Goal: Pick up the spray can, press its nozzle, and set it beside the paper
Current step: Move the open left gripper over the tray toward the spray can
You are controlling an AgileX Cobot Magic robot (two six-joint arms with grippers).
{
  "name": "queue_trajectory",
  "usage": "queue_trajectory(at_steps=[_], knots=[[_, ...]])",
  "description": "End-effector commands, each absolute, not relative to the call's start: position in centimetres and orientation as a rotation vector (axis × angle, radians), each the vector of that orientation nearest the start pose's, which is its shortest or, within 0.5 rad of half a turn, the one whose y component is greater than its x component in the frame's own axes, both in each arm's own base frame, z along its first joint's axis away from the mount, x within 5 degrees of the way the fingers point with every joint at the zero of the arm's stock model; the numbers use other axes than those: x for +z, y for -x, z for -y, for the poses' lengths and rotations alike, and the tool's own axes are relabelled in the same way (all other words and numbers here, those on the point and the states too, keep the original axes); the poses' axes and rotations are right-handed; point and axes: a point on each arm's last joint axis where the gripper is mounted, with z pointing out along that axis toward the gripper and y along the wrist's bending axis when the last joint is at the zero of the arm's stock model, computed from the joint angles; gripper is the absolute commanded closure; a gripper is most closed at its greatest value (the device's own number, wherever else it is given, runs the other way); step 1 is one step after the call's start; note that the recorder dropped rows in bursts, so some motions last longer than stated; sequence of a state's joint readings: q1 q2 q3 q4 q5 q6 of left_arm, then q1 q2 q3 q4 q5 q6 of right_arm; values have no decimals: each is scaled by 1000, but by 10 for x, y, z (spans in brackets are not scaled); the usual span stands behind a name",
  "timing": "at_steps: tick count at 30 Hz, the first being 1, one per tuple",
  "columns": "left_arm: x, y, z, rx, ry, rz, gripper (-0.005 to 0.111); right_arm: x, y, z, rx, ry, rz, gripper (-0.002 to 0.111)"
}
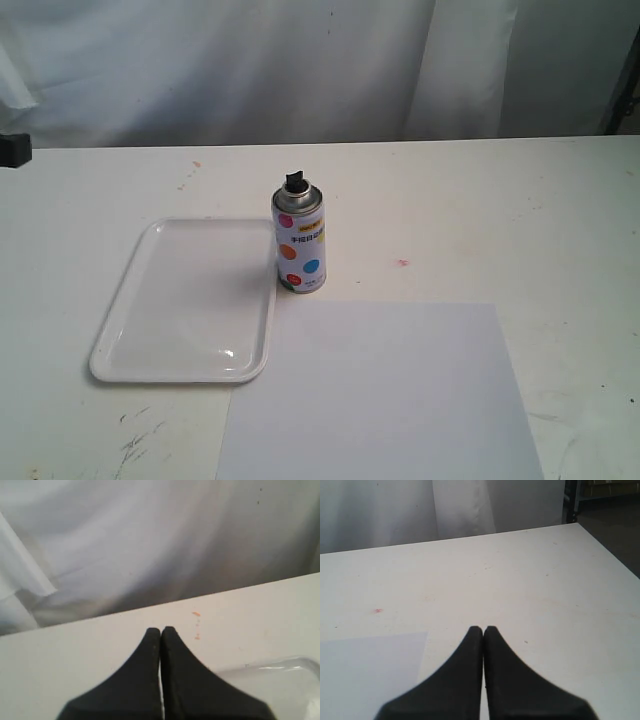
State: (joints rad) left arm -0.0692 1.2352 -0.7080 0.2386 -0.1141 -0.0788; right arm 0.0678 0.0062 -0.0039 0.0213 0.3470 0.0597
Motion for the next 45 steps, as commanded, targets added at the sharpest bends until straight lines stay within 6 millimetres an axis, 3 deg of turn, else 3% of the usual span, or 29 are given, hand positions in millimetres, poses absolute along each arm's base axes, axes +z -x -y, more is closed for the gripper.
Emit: queue_trajectory(at_steps=[1, 5, 13, 21, 26, 28, 30, 31, 33, 35, 41, 45], knots=[[268, -279, 22, -53, -124, -1950, 107, 182, -53, -4, 109, -14, -1831, 108], [250, -287, 23, -136, 6, -2020, 107, 182, -53, -4, 109, -14, -1831, 108], [211, -298, 24, -132, 40, -2188, 107, 182, -53, -4, 109, -14, -1831, 108], [202, -299, 37, -160, 11, -2222, 106, 182, -53, -4, 109, -14, -1831, 108], [209, -303, 40, -191, -24, -2131, 78, 182, -53, -4, 109, -14, -1831, 108], [210, -303, 41, -195, -28, -2127, 73, 182, -53, -4, 109, -14, -1831, 108], [210, -303, 41, -203, -15, -2122, 53, 182, -53, -4, 109, -14, -1831, 108], [211, -304, 41, -238, 37, -2109, 33, 182, -53, -4, 109, -14, -1831, 108], [213, -305, 42, -265, 66, -2089, 12, 182, -53, -4, 109, -14, -1831, 108], [215, -305, 43, -270, 56, -2070, 7, 182, -53, -4, 109, -14, -1831, 108], [220, -307, 49, -252, -142, -1994, 7, 182, -53, -4, 109, -14, -1831, 108], [218, -308, 62, -267, -407, -1906, 7, 182, -53, -4, 109, -14, -1831, 108]])
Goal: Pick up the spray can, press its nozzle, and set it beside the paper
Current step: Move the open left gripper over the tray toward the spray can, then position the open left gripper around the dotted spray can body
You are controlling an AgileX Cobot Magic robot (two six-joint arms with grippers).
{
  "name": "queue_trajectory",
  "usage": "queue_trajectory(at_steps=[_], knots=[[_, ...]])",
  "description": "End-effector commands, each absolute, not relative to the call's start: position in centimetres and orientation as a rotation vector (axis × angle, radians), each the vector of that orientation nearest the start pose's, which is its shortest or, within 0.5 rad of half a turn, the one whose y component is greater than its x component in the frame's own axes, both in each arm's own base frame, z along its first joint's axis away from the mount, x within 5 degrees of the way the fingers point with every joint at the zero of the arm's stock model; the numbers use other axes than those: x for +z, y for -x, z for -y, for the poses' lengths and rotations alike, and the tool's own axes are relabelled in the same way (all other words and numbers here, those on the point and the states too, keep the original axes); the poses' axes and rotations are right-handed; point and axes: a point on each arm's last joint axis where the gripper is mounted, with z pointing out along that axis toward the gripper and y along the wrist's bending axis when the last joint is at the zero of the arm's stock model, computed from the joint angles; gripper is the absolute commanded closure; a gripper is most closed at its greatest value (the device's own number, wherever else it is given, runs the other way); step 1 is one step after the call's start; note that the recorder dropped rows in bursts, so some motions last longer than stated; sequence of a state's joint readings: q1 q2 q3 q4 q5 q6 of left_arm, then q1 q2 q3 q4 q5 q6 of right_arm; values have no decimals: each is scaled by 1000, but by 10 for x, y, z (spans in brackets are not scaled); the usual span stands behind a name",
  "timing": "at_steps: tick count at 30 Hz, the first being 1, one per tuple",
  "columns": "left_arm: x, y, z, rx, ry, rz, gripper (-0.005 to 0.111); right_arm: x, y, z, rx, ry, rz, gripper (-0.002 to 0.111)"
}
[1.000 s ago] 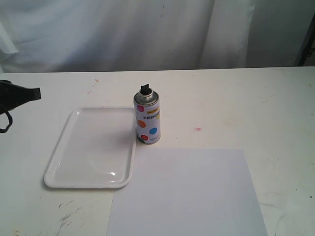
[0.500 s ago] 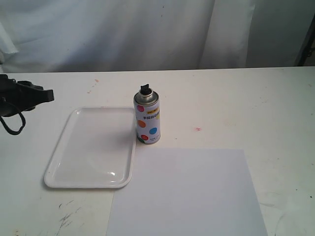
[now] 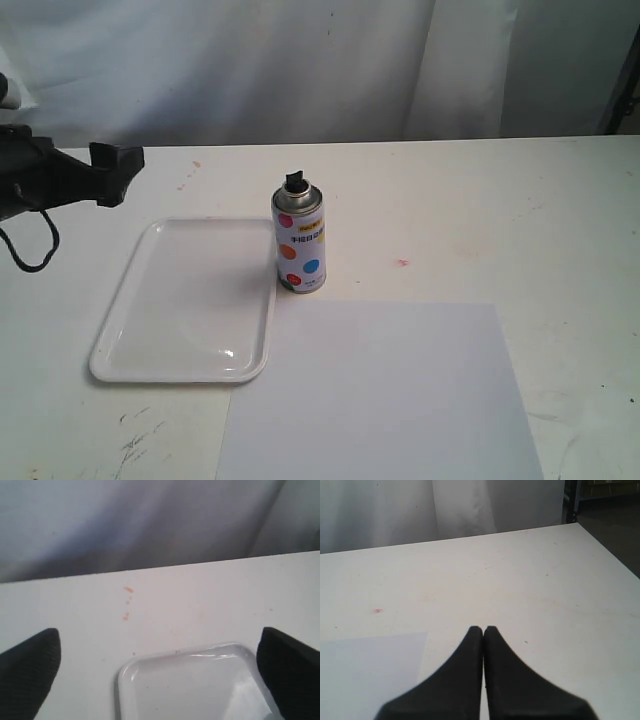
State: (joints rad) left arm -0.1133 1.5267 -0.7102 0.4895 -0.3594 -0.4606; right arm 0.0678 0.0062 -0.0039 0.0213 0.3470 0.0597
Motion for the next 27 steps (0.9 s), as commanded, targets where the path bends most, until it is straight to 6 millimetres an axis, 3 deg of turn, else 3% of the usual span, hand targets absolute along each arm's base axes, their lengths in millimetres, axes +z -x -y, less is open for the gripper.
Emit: queue_trajectory(at_steps=[1, 4, 8, 12, 17, 23, 27], knots=[[215, -309, 65, -288, -440, -1898, 7, 182, -53, -4, 109, -14, -1831, 108], [195, -310, 81, -414, -652, -1844, 7, 182, -53, -4, 109, -14, -1831, 108], [167, -309, 96, -618, -763, -1790, 7, 182, -53, -4, 109, -14, -1831, 108], [134, -311, 101, -735, -750, -1819, 7, 182, -53, -4, 109, -14, -1831, 108], [113, -321, 106, -812, -733, -1791, 7, 182, -53, -4, 109, -14, -1831, 108], [113, -334, 109, -841, -743, -1778, 7, 182, -53, -4, 109, -14, -1831, 108], [117, -337, 124, -846, -833, -1750, 7, 182, -53, -4, 109, -14, -1831, 108]])
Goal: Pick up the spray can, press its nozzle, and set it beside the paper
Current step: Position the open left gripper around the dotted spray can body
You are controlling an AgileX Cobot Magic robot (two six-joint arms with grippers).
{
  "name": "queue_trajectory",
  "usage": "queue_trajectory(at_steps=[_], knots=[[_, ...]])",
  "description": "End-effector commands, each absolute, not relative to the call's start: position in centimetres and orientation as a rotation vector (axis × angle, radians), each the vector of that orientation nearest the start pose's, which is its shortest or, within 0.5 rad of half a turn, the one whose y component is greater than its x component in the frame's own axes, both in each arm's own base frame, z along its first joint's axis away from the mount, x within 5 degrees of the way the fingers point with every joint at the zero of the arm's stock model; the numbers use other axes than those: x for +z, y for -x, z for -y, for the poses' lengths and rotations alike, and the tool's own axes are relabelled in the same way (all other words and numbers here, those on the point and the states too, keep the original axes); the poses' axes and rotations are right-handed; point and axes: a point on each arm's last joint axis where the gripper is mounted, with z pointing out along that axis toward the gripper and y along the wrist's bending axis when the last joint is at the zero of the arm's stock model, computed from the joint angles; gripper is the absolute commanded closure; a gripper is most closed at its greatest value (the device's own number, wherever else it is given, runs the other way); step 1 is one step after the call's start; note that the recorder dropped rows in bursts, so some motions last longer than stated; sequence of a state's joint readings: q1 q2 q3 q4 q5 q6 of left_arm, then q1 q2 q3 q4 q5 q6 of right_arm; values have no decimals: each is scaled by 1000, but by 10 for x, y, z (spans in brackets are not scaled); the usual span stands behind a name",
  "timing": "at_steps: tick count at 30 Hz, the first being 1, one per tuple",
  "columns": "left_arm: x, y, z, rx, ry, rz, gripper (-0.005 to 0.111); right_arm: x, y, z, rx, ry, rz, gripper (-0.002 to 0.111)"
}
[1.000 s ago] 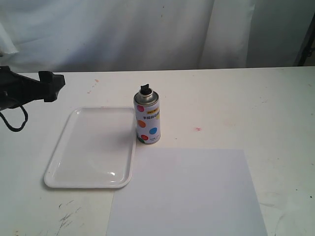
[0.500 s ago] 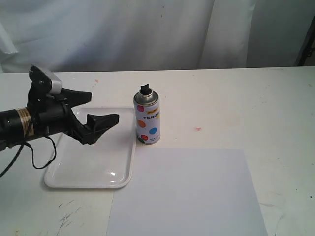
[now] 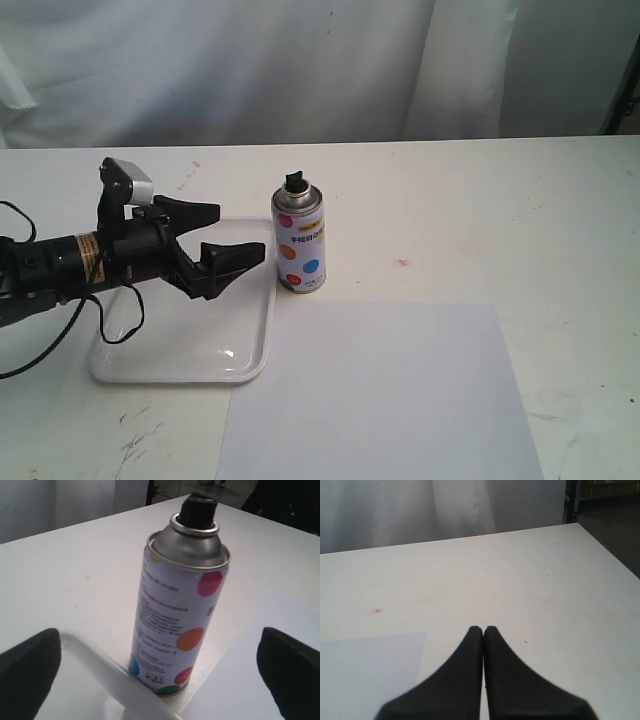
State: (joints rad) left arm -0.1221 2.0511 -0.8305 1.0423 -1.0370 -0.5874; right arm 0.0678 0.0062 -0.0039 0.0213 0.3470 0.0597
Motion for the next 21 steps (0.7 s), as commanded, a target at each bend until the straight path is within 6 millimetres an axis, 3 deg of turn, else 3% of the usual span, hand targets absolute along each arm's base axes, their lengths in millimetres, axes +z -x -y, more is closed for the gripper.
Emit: queue_trajectory(at_steps=[1, 6, 21], knots=[[116, -338, 127, -844, -851, -1750, 7, 182, -53, -4, 109, -14, -1831, 108], [111, -344, 147, -874, -885, -1736, 7, 182, -53, -4, 109, -14, -1831, 108], [90, -368, 154, -948, -831, -1718, 7, 182, -53, -4, 109, -14, -1831, 108]])
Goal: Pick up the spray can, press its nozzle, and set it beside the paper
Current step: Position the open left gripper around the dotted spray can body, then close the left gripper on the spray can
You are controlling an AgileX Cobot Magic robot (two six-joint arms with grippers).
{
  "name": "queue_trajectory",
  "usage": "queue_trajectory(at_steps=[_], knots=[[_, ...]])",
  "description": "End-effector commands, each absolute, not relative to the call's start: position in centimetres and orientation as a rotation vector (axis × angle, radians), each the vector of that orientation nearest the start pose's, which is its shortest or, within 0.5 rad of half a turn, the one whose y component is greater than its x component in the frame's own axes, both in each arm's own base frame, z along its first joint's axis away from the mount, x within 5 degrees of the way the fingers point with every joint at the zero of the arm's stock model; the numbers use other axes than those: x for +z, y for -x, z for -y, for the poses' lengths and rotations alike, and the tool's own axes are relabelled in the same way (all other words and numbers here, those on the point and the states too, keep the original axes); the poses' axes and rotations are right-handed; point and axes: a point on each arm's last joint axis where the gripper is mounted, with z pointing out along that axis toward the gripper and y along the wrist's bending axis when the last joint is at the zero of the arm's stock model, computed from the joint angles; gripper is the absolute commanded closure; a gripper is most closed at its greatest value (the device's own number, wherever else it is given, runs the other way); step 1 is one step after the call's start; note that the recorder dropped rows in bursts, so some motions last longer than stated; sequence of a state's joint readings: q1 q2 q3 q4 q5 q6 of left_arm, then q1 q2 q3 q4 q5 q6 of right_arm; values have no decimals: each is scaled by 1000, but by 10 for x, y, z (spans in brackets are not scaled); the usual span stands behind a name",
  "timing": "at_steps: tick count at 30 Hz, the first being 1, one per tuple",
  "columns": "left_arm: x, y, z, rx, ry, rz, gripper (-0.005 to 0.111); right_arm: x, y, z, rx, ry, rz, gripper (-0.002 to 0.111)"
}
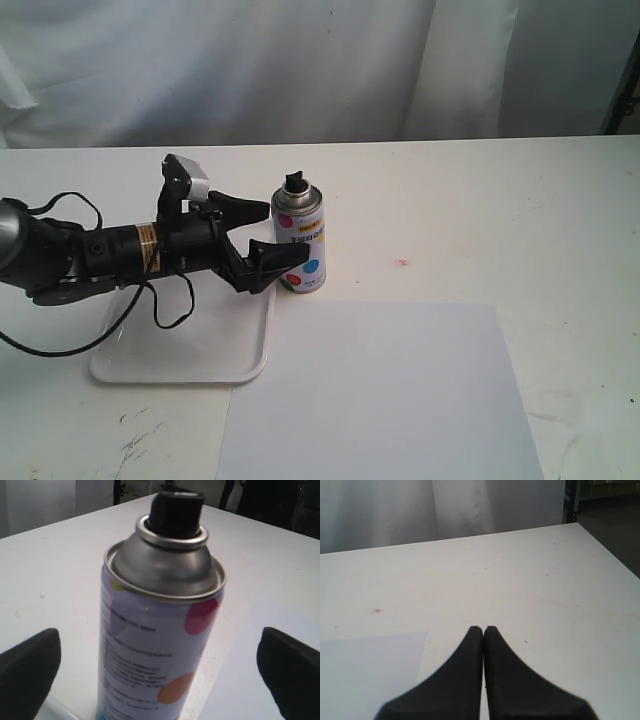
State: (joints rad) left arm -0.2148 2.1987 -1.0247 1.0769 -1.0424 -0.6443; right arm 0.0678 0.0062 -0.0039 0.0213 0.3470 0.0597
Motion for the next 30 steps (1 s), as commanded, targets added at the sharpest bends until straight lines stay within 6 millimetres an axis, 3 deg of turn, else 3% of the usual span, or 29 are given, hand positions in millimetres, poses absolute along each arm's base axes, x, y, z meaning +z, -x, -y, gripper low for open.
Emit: queue_trajectory(at_steps=[1, 10, 20, 30], knots=[[88, -370, 154, -950, -831, -1718, 7, 182, -53, -4, 109, -14, -1831, 108], [77, -374, 159, -995, -815, -1693, 7, 182, -53, -4, 109, -14, -1831, 108], [84, -377, 176, -1001, -853, -1644, 7, 182, -53, -4, 109, -14, -1831, 108], [83, -383, 174, -956, -790, -1682, 7, 182, -53, -4, 109, -14, -1831, 108]])
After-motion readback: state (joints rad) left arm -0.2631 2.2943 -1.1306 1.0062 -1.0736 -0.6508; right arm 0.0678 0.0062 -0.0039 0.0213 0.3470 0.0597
